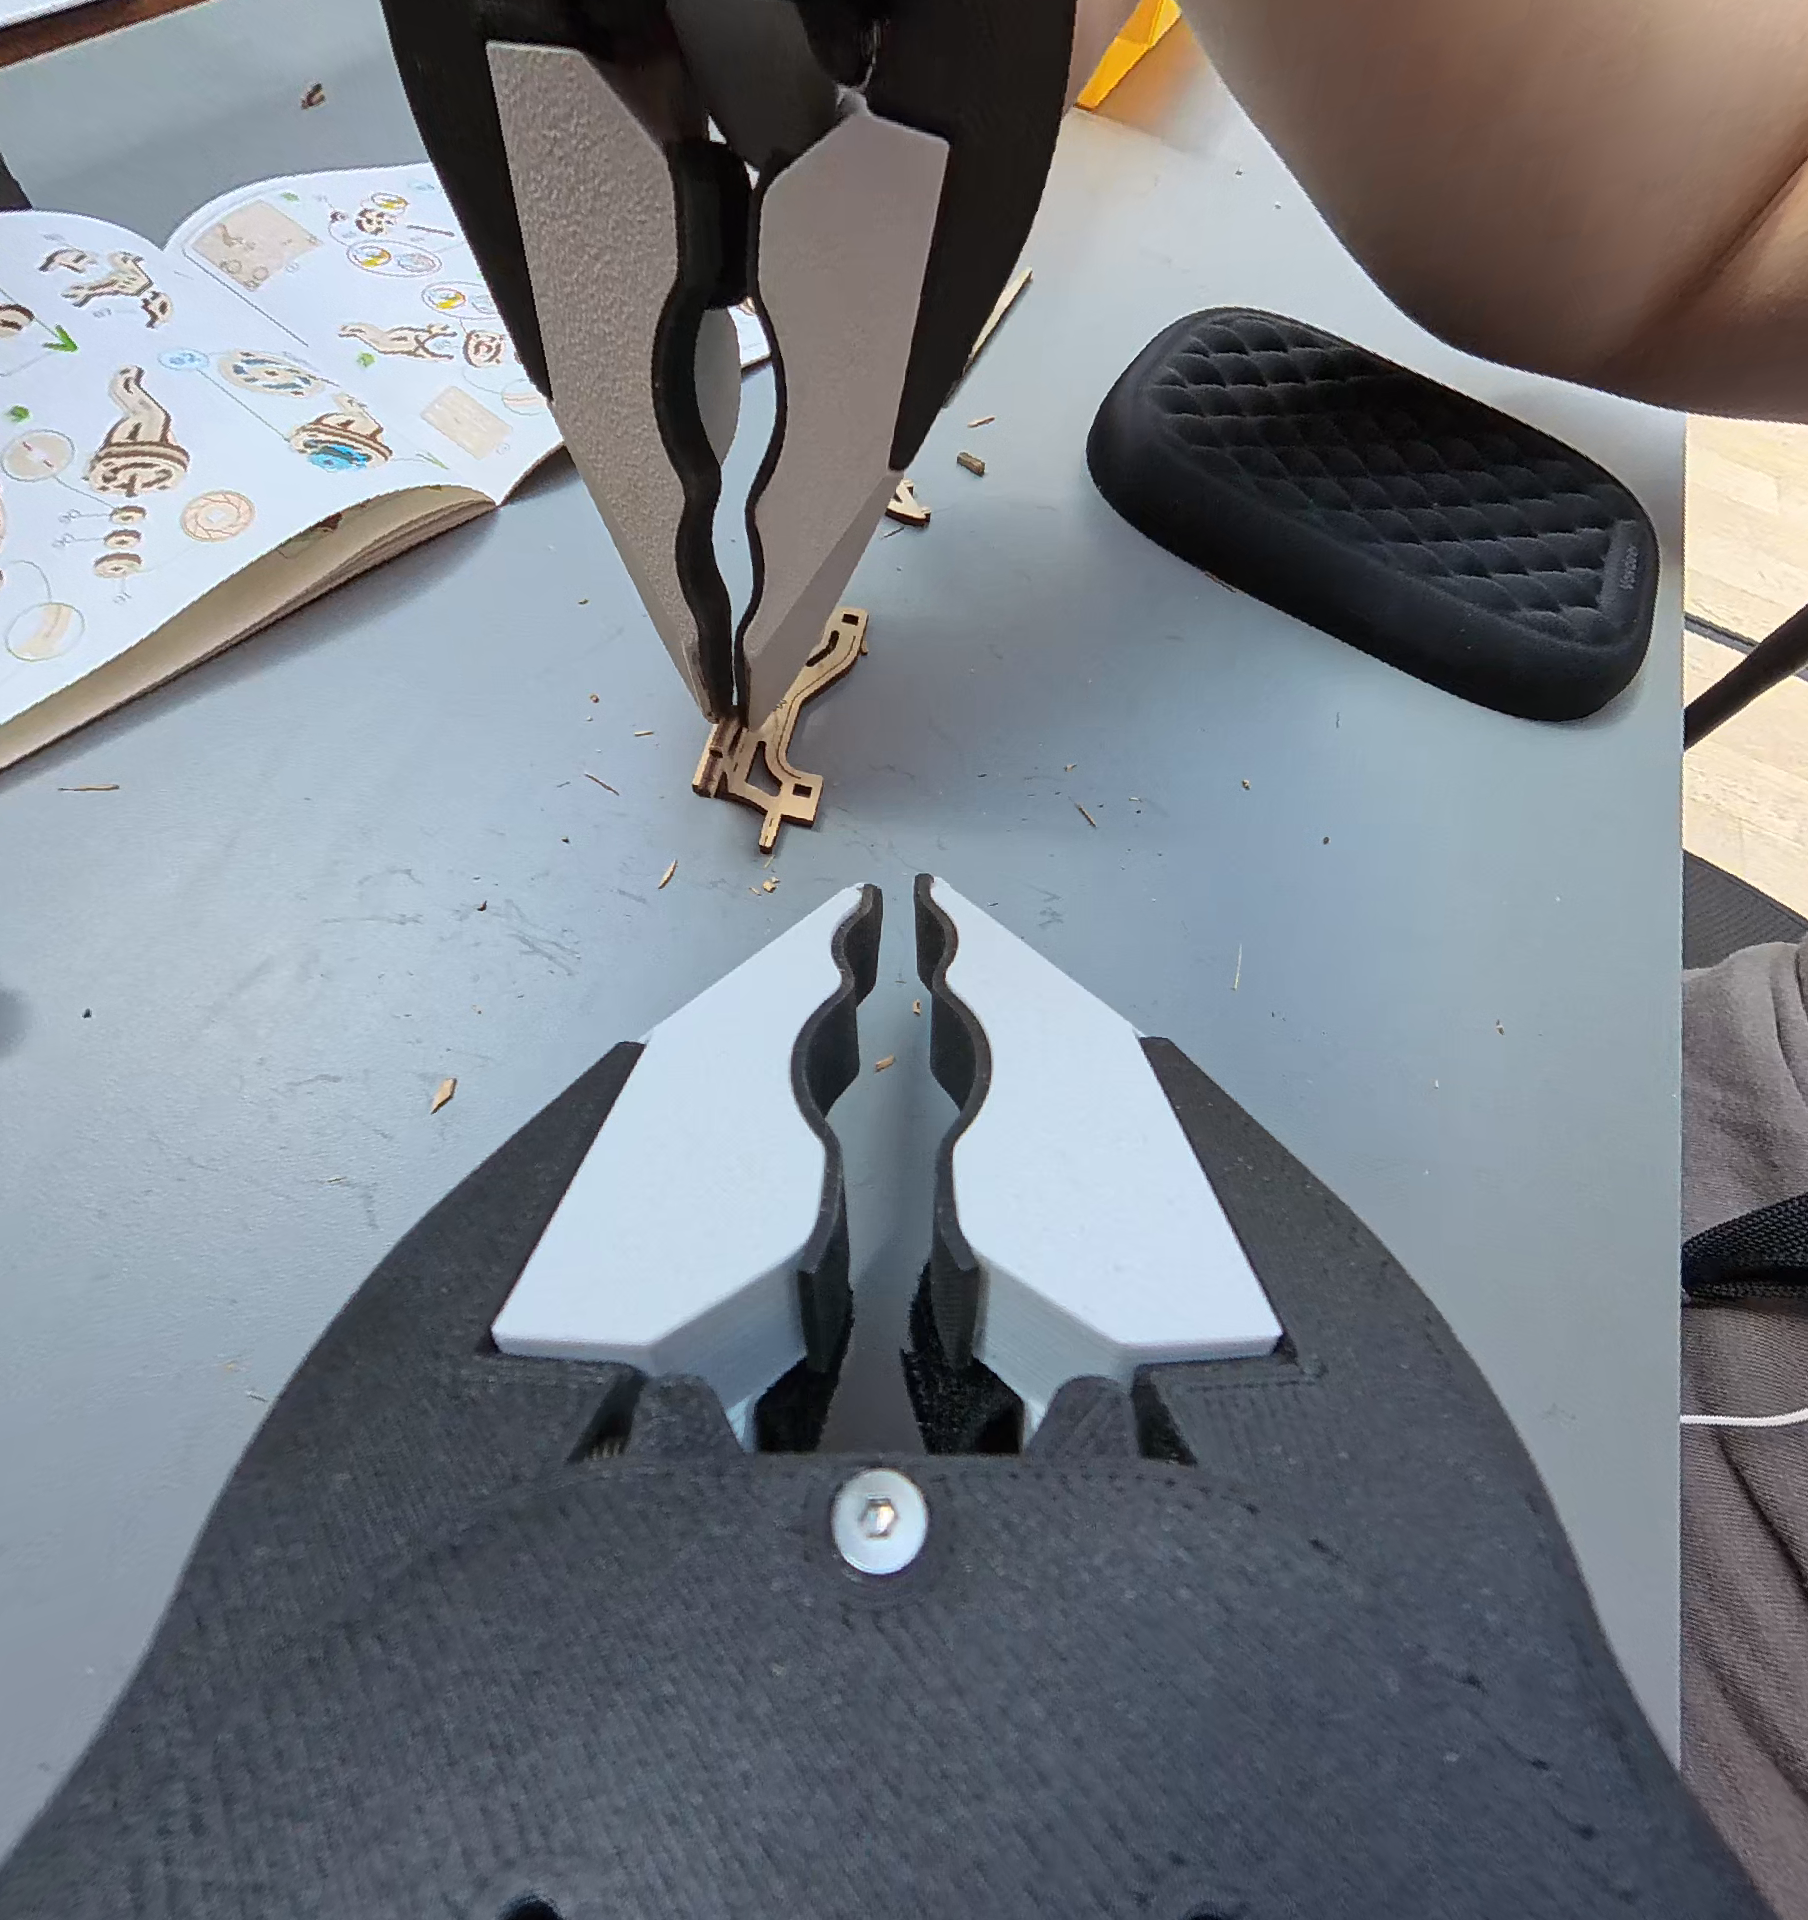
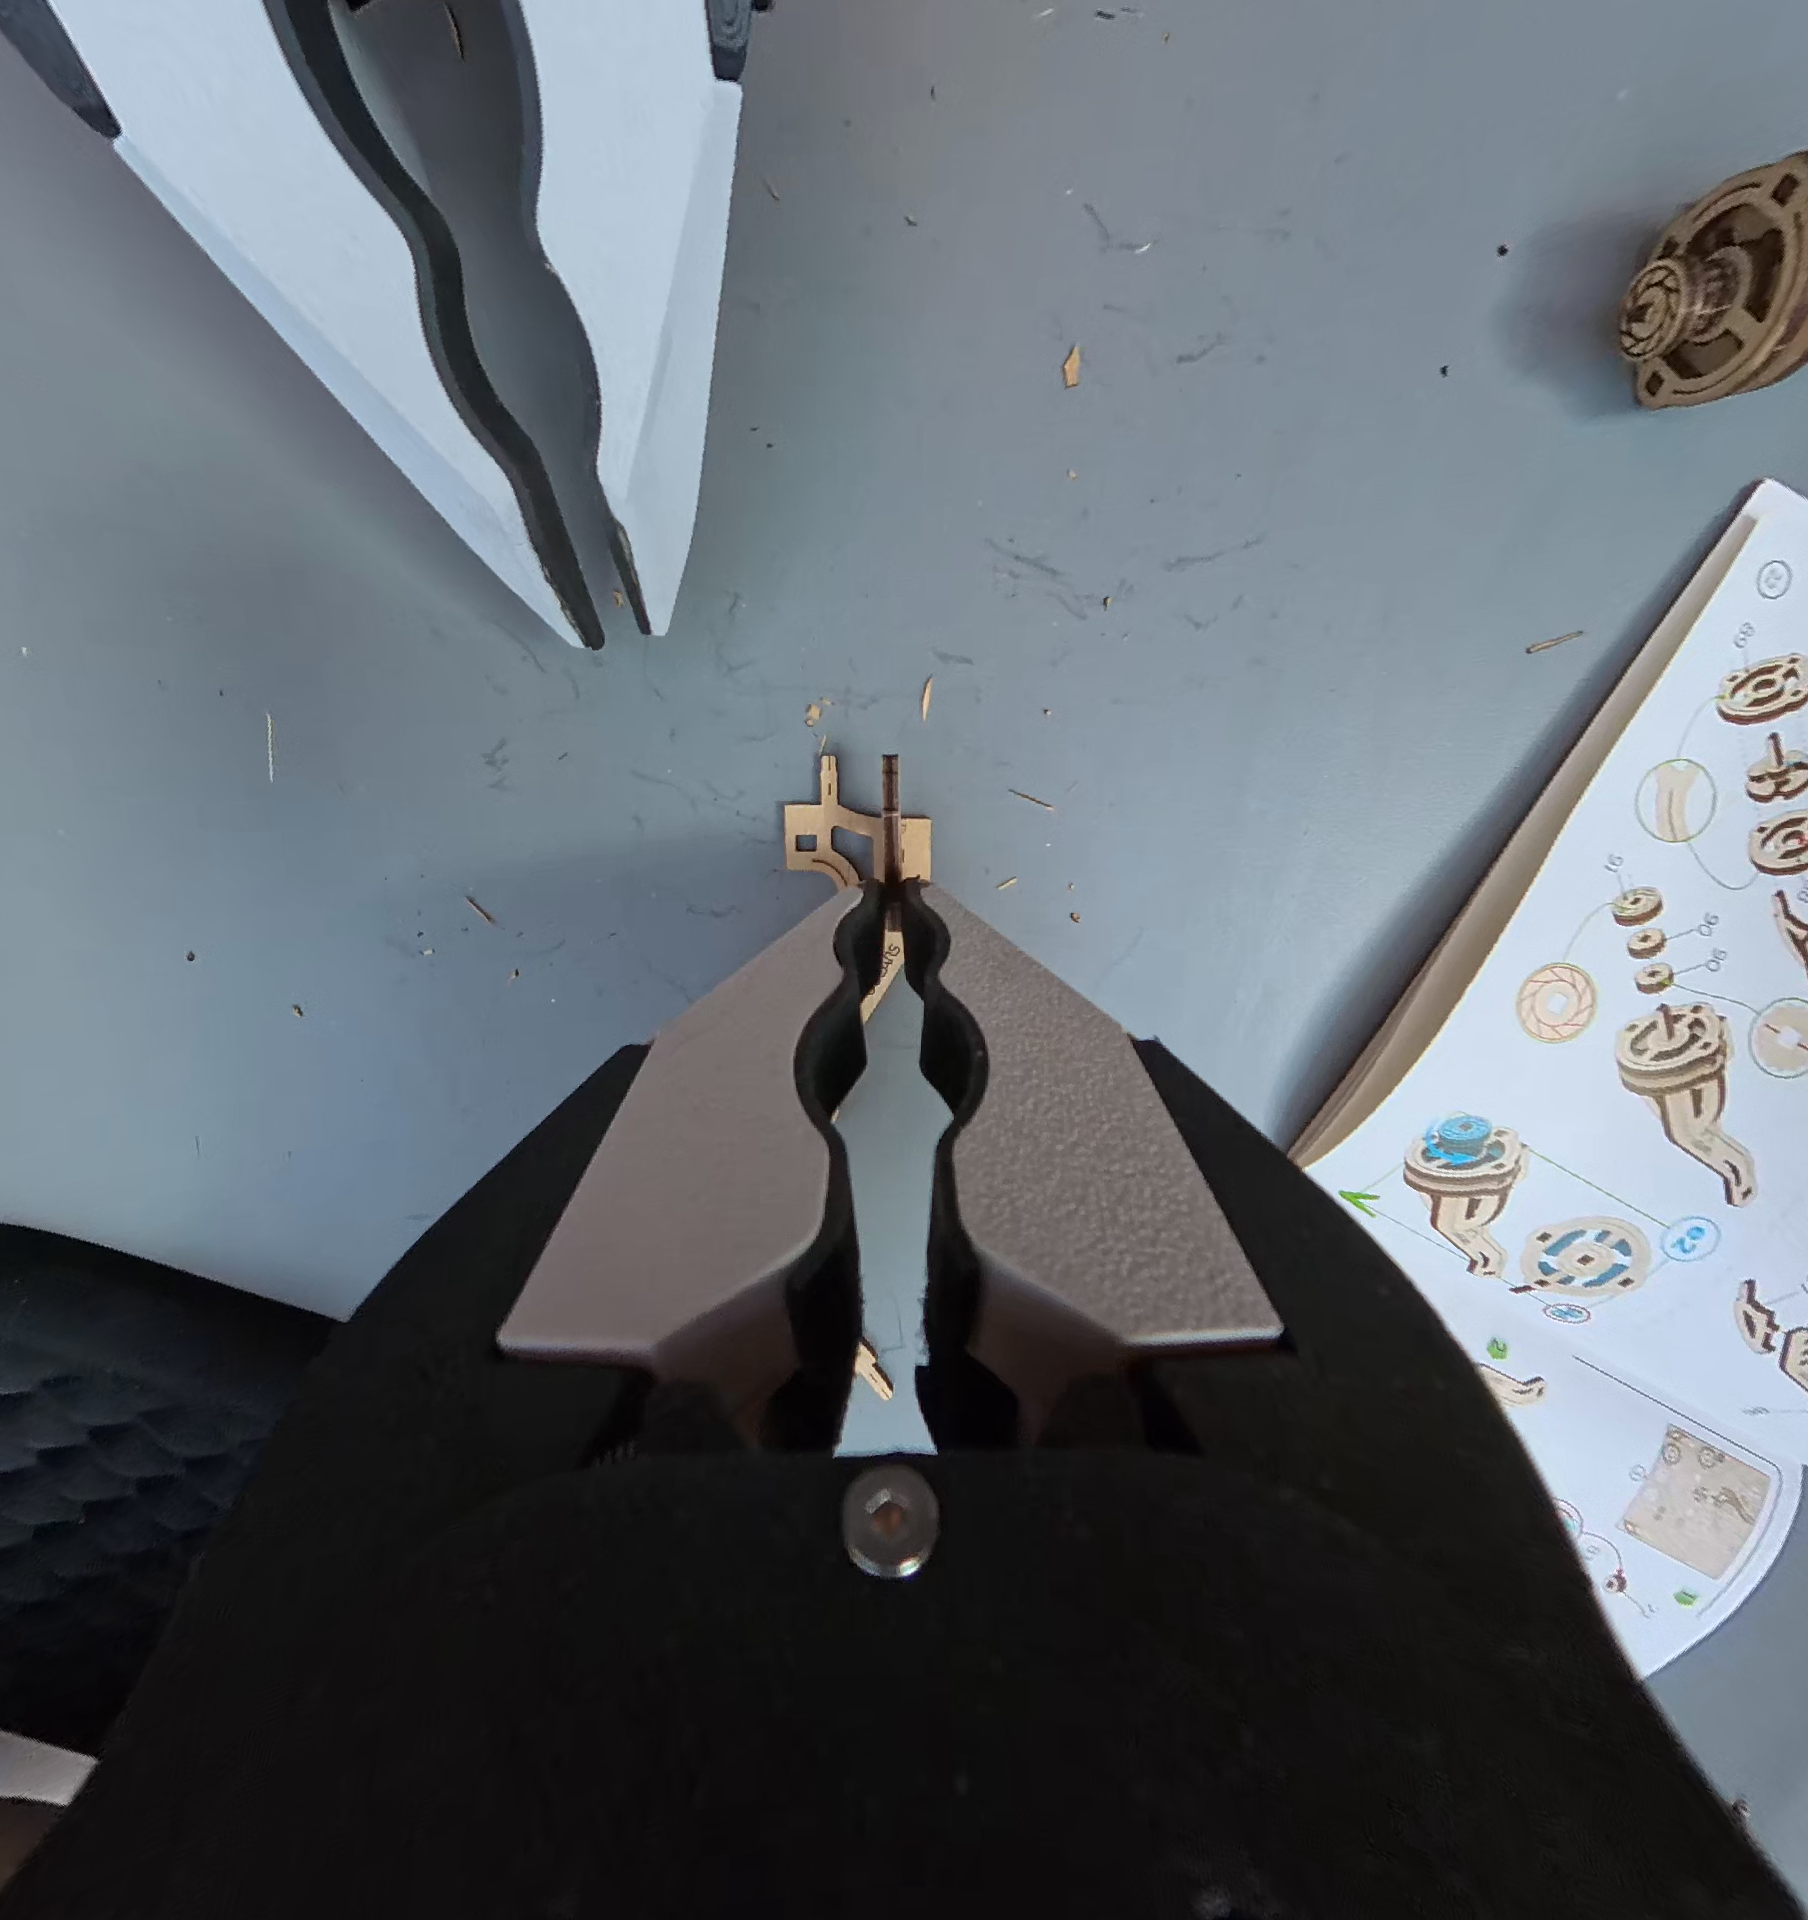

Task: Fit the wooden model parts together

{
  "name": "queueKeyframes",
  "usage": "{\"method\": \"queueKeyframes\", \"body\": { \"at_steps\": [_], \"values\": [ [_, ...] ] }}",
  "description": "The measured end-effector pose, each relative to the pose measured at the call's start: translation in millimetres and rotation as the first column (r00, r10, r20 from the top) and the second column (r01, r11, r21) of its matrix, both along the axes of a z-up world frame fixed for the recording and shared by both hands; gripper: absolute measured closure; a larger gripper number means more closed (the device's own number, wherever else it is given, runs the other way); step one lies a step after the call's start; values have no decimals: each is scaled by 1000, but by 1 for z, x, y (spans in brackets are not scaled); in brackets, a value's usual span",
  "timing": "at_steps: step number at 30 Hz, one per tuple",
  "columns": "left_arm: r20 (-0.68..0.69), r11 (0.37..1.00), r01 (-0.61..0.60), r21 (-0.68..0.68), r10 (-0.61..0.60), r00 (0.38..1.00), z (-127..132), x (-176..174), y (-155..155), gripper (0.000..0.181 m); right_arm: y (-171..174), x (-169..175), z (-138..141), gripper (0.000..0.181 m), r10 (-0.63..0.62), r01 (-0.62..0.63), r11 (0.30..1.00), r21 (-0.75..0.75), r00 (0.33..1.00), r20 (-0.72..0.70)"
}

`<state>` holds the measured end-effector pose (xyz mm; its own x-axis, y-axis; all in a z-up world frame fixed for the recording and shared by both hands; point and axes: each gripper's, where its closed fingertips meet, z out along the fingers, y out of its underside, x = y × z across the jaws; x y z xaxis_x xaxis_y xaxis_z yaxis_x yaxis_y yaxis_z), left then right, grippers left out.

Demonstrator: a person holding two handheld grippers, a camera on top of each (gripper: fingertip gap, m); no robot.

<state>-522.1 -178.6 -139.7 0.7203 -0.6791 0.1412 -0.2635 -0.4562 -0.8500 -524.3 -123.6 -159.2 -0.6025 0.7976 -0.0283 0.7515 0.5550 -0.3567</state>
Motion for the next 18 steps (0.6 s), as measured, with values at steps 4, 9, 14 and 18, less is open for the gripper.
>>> {"method": "queueKeyframes", "body": {
  "at_steps": [4, 9, 14, 18],
  "values": [
    [-1, 1000, -2, 2, 2, 1000, 0, -1, 0, 177, 0, 0, 0, 179, 11, -11, 999, 32, 1000, -4],
    [-7, 1000, 0, -3, 0, 1000, -1, 0, 0, 177, -1, 1, 0, 179, 17, -18, 999, 47, 1000, 9],
    [-19, 1000, 0, 0, 0, 1000, -2, 0, 0, 177, -1, 2, -1, 180, 34, -35, 994, 107, 999, 12],
    [-19, 1000, 2, 6, -2, 1000, -2, 1, -1, 177, -1, 2, -2, 180, 42, -41, 989, 139, 999, -1]
  ]
}}
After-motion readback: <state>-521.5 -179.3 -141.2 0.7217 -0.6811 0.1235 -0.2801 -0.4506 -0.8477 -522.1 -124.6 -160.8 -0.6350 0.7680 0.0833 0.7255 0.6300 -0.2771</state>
